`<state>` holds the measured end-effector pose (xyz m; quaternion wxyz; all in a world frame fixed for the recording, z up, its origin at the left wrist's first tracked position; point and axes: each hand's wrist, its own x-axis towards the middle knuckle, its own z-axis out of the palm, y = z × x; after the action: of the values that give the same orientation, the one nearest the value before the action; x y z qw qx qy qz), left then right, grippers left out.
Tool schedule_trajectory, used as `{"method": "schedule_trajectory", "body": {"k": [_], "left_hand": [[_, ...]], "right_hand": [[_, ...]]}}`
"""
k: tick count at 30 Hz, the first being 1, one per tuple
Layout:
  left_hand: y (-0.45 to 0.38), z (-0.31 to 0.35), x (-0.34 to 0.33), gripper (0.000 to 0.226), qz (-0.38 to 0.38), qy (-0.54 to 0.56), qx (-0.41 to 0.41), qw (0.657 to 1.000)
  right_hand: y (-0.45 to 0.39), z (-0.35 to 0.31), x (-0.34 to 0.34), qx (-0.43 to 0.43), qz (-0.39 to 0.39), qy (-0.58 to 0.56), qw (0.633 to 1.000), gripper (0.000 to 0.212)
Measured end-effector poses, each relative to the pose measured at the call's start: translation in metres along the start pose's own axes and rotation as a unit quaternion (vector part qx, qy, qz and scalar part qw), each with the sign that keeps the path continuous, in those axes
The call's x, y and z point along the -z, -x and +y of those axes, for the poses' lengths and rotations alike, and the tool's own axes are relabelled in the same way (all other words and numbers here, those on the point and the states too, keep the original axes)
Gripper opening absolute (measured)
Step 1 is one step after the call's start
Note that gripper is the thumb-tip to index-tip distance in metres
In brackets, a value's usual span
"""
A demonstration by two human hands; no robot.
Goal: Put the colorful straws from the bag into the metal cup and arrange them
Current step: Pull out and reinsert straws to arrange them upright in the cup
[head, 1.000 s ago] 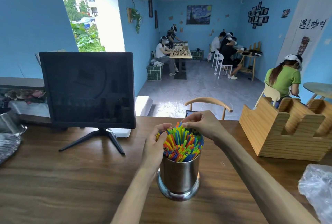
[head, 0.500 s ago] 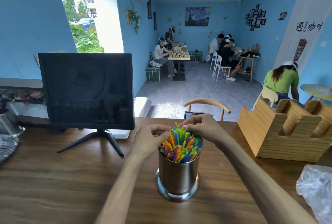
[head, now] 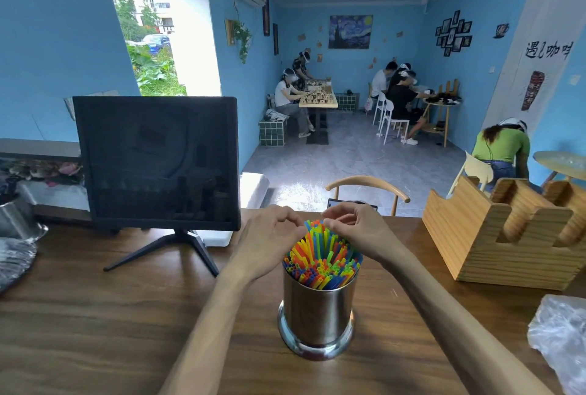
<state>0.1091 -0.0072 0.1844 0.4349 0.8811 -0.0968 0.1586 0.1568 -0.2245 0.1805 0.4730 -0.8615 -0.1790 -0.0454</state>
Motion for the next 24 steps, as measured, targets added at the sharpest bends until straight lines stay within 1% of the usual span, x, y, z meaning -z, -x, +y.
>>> {"method": "schedule_trajectory", "body": {"k": [3, 5, 8, 10, 12, 14, 16, 18, 21, 23, 24], "left_hand": [[0.000, 0.007, 0.001, 0.015, 0.053, 0.043, -0.028, 0.997], [-0.002, 0.013, 0.001, 0.014, 0.085, 0.081, -0.054, 0.992], [0.000, 0.026, 0.005, 0.012, 0.144, 0.138, -0.095, 0.975], [0.002, 0.036, 0.009, 0.010, 0.183, 0.182, -0.122, 0.958], [0.004, 0.046, 0.015, 0.007, 0.227, 0.236, -0.145, 0.934], [0.004, 0.052, 0.023, 0.007, 0.257, 0.293, -0.147, 0.909], [0.005, 0.054, 0.030, 0.007, 0.271, 0.346, -0.135, 0.888], [0.006, 0.054, 0.034, 0.007, 0.278, 0.368, -0.128, 0.878], [0.007, 0.048, 0.034, 0.010, 0.288, 0.366, -0.107, 0.878], [0.008, 0.042, 0.030, 0.018, 0.282, 0.359, -0.074, 0.887], [0.010, 0.040, 0.027, 0.025, 0.268, 0.354, -0.059, 0.894]], "right_hand": [[0.007, -0.008, -0.005, 0.091, 0.027, -0.008, 0.995, 0.016], [0.012, -0.013, -0.011, 0.126, 0.015, -0.043, 0.991, 0.023], [0.017, -0.019, -0.017, 0.135, -0.021, -0.065, 0.988, 0.029], [0.018, -0.023, -0.016, 0.133, -0.022, -0.054, 0.989, 0.025], [0.019, -0.023, -0.010, 0.129, -0.023, -0.042, 0.991, 0.021], [0.019, -0.024, -0.006, 0.119, -0.039, -0.029, 0.992, 0.022], [0.020, -0.025, -0.005, 0.122, -0.050, -0.027, 0.991, 0.024], [0.022, -0.028, -0.002, 0.128, -0.051, -0.077, 0.987, 0.024], [0.026, -0.027, 0.011, 0.100, -0.023, -0.210, 0.972, 0.020], [0.025, -0.022, 0.021, 0.071, 0.008, -0.290, 0.954, 0.028], [0.023, -0.020, 0.025, 0.055, 0.026, -0.329, 0.942, 0.034]]}}
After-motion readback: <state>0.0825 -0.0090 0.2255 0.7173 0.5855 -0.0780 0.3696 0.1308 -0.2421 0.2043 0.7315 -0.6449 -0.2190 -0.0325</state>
